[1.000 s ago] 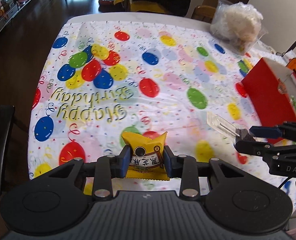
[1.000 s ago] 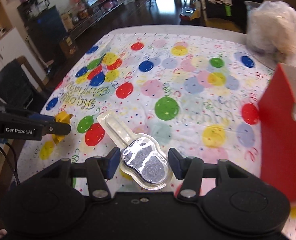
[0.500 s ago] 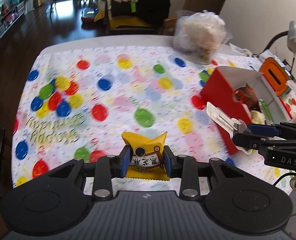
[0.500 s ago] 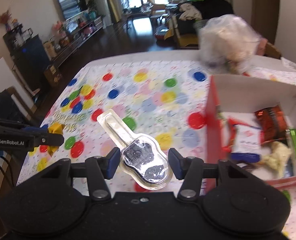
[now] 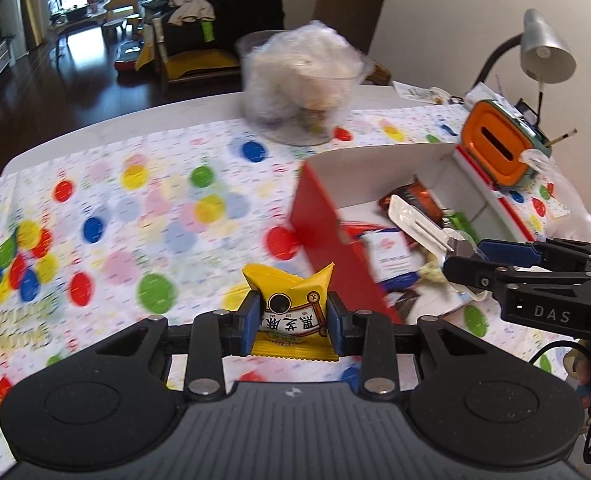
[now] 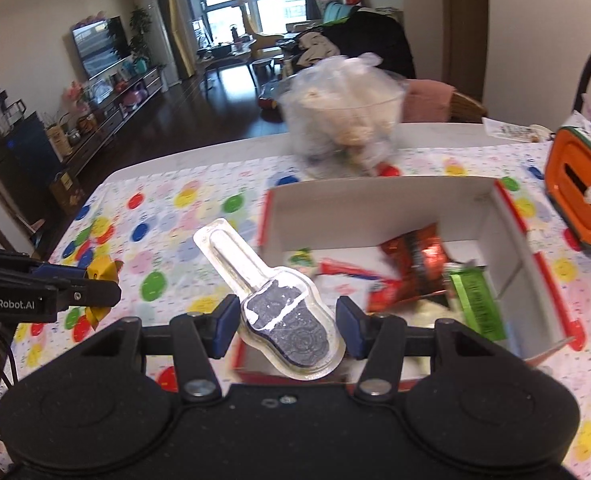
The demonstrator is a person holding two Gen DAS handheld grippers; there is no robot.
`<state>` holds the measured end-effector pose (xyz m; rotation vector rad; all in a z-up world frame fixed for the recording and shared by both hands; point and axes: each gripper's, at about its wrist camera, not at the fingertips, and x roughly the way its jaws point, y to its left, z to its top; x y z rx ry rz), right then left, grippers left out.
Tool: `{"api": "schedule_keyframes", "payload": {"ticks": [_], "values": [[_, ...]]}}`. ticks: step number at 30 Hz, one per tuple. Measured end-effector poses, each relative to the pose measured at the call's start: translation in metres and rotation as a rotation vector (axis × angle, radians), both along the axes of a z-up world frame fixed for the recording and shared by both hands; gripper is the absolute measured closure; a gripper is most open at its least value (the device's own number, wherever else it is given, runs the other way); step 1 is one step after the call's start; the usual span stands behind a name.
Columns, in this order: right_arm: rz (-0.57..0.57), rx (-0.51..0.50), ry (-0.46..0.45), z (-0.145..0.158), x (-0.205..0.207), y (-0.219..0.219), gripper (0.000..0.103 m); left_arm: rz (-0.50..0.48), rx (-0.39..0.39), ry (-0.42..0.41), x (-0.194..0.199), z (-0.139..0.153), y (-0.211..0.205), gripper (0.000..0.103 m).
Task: Organize snacks
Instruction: 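Carry the yellow candy pack and lollipop over the red box with both tools, then open both tools to drop the candy pack and lollipop into the box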
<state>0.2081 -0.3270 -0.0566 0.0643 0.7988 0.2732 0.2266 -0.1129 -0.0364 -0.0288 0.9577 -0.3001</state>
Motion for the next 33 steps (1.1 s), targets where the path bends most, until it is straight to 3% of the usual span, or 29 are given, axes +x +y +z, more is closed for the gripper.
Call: {"api": "schedule_keyframes", "payload": {"ticks": [14,33], "values": [[-0.064,-0.058,0.025,-0.026,0.040,-0.088,0.051,-0.033,0.035,0.067,0.044,-0.014,-0.101,0.069],[-0.037,-0.190,0.072,-0.066,0.086,-0.099,0.051,-0.093,0.164,0.174,0.101,-0.063,-0.175,0.069]]}}
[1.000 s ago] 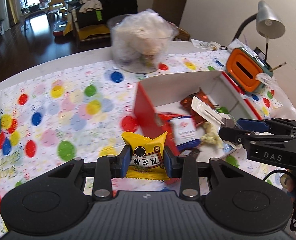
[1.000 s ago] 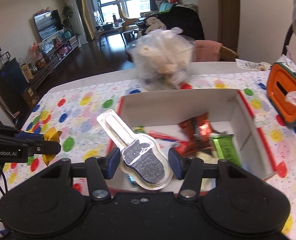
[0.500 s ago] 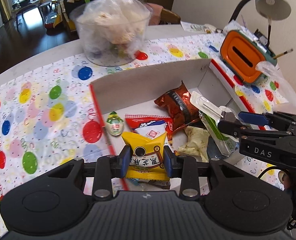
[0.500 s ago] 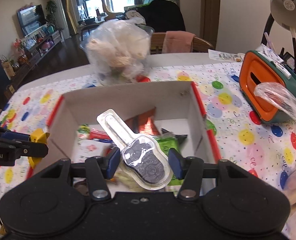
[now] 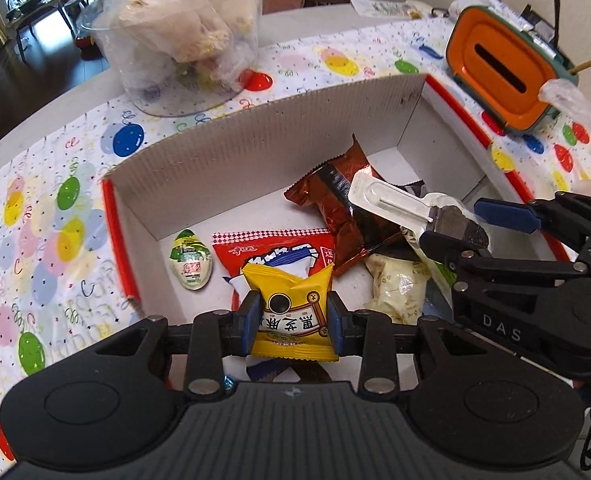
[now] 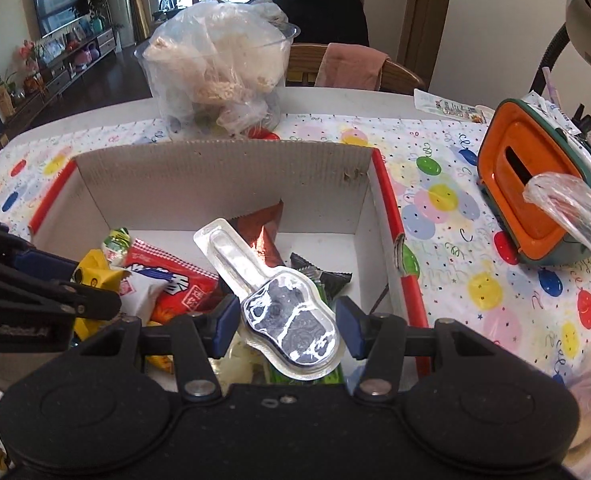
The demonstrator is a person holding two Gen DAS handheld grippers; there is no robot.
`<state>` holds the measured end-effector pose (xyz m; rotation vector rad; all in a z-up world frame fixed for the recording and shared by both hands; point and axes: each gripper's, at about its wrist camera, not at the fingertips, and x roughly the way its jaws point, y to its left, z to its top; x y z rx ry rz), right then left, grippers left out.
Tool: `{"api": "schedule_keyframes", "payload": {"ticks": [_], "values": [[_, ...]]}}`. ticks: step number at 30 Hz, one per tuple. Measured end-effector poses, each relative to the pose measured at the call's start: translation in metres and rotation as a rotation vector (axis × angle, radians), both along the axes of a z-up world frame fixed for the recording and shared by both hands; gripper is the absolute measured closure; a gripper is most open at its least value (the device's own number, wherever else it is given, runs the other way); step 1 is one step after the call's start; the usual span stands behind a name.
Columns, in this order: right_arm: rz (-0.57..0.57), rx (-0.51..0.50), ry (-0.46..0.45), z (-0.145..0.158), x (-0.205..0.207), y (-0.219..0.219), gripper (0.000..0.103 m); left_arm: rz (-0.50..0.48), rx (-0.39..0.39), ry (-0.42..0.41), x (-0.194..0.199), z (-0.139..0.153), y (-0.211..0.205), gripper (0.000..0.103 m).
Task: Organize snacks
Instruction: 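Open both tools to drop the candy pack and lollipop into the box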
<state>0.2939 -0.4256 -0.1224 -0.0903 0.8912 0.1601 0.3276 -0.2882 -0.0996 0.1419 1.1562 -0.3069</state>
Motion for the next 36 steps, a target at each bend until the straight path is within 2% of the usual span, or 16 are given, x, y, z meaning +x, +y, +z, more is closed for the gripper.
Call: {"api": "schedule_keyframes", "payload": {"ticks": [7,9,14,22,26,28,33,36], "values": [[0.020,0.000,0.022,-0.007,0.004,-0.001,0.052,-0.014,0.018,0.033,0.010,-0.012,-0.006,0.069],[0.026,0.010,0.029,-0.007,0.005,-0.001,0.058,-0.017,0.024,0.041,0.013,-0.013,-0.007,0.068],[0.032,0.019,0.031,-0.007,0.005,-0.002,0.057,-0.023,0.029,0.050,0.016,-0.015,-0.009,0.068],[0.025,0.066,0.027,-0.001,0.001,-0.009,0.051,-0.009,0.016,0.037,0.012,-0.011,-0.005,0.065],[0.035,0.095,0.019,0.006,-0.006,-0.011,0.044,0.012,-0.006,0.014,0.006,-0.004,0.001,0.050],[0.042,0.116,0.011,0.011,-0.011,-0.012,0.040,0.020,-0.015,-0.002,0.002,0.001,0.004,0.049],[0.065,0.152,-0.012,0.025,-0.023,-0.015,0.038,0.035,-0.041,-0.048,-0.011,0.016,0.012,0.048],[0.075,0.170,-0.033,0.034,-0.031,-0.016,0.030,0.051,-0.063,-0.079,-0.020,0.026,0.018,0.042]]}}
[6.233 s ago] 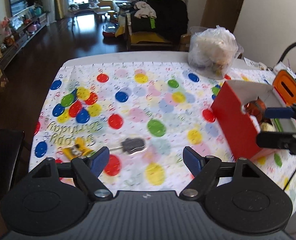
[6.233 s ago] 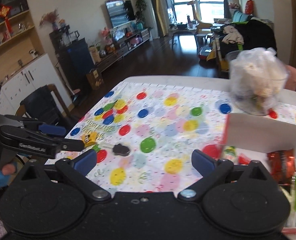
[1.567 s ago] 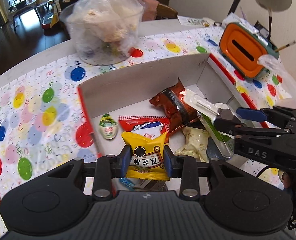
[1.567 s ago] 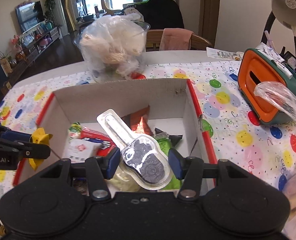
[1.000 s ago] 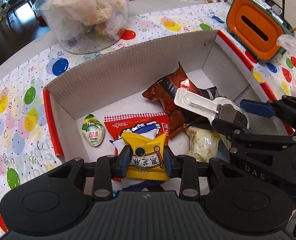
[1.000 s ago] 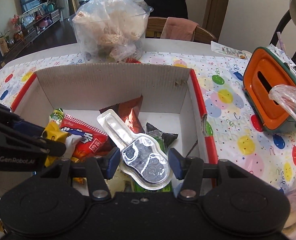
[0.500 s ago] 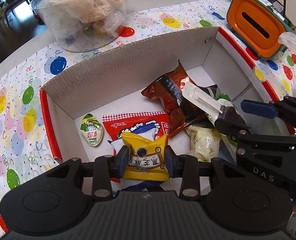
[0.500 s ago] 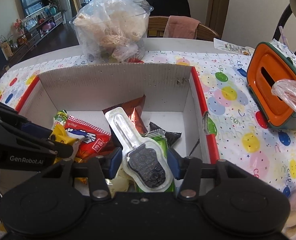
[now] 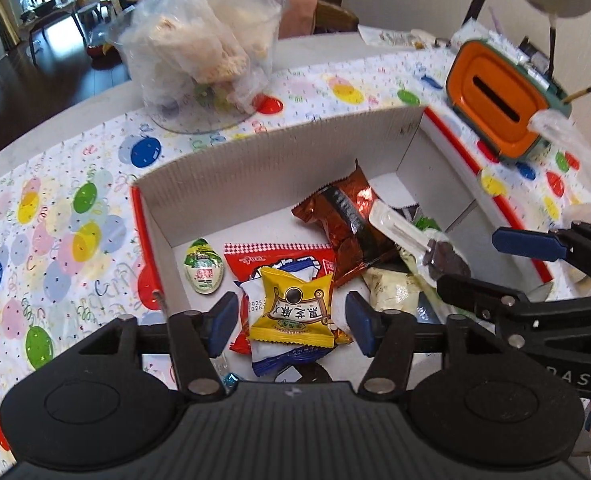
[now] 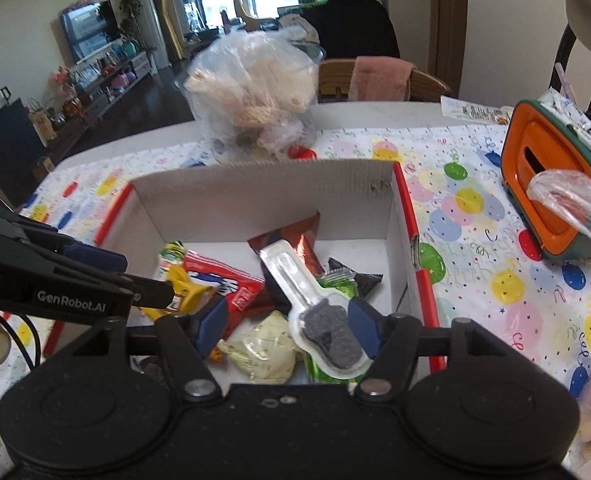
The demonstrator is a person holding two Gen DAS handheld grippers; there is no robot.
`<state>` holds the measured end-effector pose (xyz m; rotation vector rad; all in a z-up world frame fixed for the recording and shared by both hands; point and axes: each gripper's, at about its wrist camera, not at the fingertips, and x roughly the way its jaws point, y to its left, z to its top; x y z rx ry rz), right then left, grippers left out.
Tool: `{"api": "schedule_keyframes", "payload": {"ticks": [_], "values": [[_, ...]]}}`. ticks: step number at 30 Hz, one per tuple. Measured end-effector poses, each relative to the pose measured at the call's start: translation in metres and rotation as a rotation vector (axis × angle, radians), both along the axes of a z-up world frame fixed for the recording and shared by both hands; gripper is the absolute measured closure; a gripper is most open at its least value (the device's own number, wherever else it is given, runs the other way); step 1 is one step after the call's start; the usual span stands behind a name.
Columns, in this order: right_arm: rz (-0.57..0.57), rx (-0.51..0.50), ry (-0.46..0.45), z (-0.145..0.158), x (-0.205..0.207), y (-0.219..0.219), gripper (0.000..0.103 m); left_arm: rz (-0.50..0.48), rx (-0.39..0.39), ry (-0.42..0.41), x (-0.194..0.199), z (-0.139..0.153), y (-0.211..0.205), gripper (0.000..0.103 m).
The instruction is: Organize snacks
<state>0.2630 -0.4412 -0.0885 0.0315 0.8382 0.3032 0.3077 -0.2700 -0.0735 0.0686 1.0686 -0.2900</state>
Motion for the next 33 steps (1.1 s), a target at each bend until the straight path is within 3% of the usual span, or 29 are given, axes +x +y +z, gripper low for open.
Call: {"api": "schedule_keyframes", "payload": {"ticks": [17,22,30,33], "values": [[0.025,0.084,-0.141,0.046,-0.050,0.016,0.001,0.010,-0.096,-0.155,-0.060,0.048,0.043,0.028],[0.012,0.100,-0.160,0.054,-0.061,0.025,0.000,-0.009,-0.094,-0.203,-0.077,0.058,0.054,0.024],[-0.023,0.140,-0.176,0.061,-0.077,0.031,0.000,-0.035,-0.114,-0.261,-0.101,0.070,0.070,0.005],[-0.032,0.158,-0.181,0.063,-0.084,0.033,0.000,-0.033,-0.117,-0.273,-0.108,0.073,0.074,0.004]]}}
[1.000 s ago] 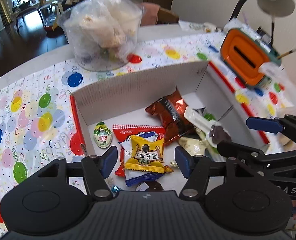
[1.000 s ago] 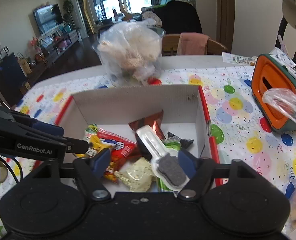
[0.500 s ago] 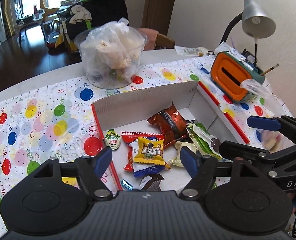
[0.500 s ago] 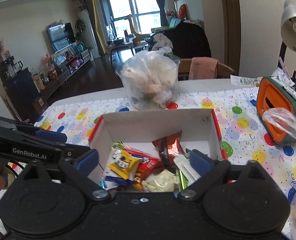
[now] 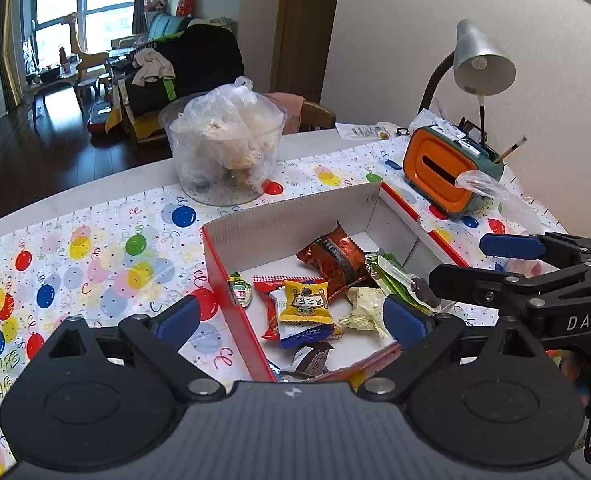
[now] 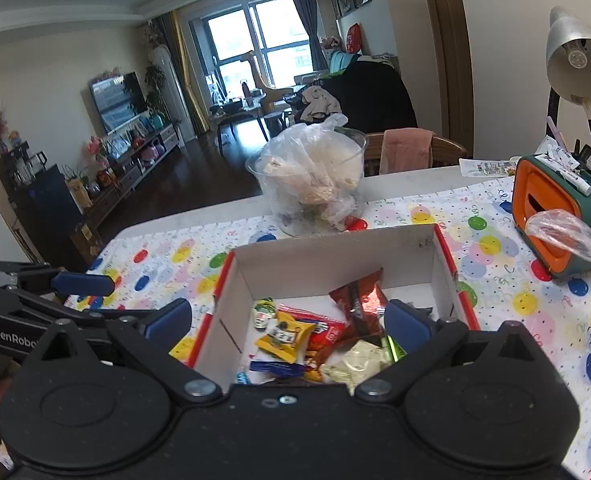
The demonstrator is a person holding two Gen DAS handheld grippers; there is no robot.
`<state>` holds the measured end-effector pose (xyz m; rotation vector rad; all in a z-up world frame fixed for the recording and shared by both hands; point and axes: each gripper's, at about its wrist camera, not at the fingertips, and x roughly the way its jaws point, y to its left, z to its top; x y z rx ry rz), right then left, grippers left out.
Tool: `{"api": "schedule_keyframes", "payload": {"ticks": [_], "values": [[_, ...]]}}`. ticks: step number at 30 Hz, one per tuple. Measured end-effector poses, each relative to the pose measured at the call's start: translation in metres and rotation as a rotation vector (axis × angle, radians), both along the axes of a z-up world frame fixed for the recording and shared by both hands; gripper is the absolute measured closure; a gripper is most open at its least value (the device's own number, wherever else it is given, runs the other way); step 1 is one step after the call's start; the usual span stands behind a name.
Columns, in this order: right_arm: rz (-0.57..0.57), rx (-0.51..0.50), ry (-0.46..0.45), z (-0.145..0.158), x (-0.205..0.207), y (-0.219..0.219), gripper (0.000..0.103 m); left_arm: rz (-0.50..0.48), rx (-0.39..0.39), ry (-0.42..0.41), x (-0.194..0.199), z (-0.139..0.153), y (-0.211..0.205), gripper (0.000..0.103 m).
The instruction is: Organize snacks
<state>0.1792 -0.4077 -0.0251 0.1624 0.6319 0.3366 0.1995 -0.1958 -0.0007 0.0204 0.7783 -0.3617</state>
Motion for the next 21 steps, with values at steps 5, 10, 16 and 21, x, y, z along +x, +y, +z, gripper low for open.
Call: {"api": "schedule_keyframes", "payload": {"ticks": [5,10,16,21], "values": [[-0.007,0.020,-0.016,0.005,-0.012,0.002,0.000,0.005,-0.004,-0.008,-0.010,0.002,0.006,0.004],[-0.008,0.033,-0.031,0.009,-0.022,0.002,0.000,0.030,-0.022,-0.001,-0.017,0.004,0.011,0.004],[-0.009,0.047,-0.031,0.007,-0.030,0.002,0.000,0.073,-0.031,0.001,-0.024,0.001,0.015,0.004],[-0.013,0.043,-0.025,0.003,-0.033,0.005,0.000,0.098,-0.037,0.007,-0.027,0.000,0.019,0.004]]}}
